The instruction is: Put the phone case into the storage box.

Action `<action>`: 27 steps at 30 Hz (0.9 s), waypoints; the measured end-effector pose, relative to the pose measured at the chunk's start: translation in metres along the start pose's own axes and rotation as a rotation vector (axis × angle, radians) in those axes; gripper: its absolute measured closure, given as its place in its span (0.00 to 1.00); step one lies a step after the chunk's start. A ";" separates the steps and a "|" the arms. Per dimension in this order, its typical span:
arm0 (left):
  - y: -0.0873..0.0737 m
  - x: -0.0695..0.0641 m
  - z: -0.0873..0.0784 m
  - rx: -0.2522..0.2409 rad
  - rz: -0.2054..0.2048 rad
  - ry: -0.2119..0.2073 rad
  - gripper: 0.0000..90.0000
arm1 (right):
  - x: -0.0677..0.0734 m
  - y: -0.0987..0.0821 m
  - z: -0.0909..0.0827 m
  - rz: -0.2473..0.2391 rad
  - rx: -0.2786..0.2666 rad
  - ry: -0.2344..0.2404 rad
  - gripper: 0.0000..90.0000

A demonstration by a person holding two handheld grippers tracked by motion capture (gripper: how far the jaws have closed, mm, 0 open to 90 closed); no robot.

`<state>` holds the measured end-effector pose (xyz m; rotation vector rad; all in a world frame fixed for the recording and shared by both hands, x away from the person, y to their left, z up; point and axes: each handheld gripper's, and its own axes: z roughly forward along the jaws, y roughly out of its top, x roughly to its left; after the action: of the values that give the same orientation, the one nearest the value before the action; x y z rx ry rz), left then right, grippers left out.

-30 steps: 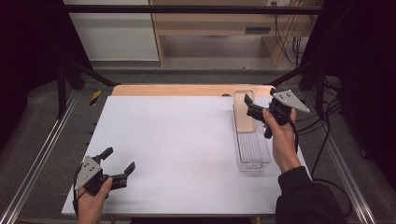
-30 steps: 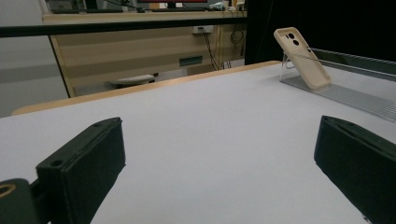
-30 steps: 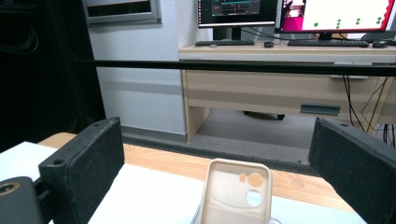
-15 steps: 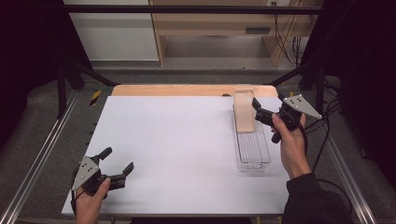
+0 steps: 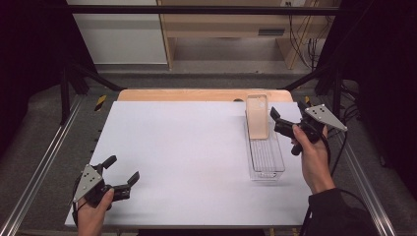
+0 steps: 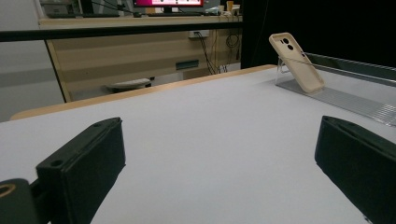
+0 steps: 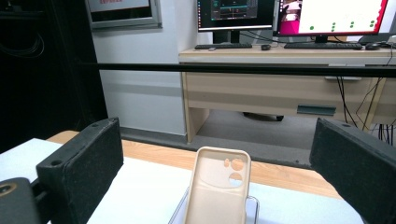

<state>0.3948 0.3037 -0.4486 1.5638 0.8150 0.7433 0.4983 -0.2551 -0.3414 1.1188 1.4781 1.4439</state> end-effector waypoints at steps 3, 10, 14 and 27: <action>0.000 0.001 -0.002 0.000 0.003 0.002 0.02 | -0.002 -0.001 -0.004 0.002 -0.002 0.000 0.04; -0.002 0.004 -0.008 0.003 0.001 0.011 0.02 | -0.009 -0.001 -0.014 0.002 -0.002 0.001 0.04; -0.004 0.002 -0.008 0.002 -0.010 0.000 0.02 | -0.012 -0.003 -0.019 0.003 -0.003 -0.004 0.04; -0.004 0.002 -0.007 0.007 -0.008 0.002 0.02 | -0.020 -0.016 -0.036 0.003 0.000 -0.013 0.04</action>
<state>0.3890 0.3095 -0.4520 1.5650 0.8254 0.7376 0.4694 -0.2846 -0.3560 1.1291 1.4671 1.4363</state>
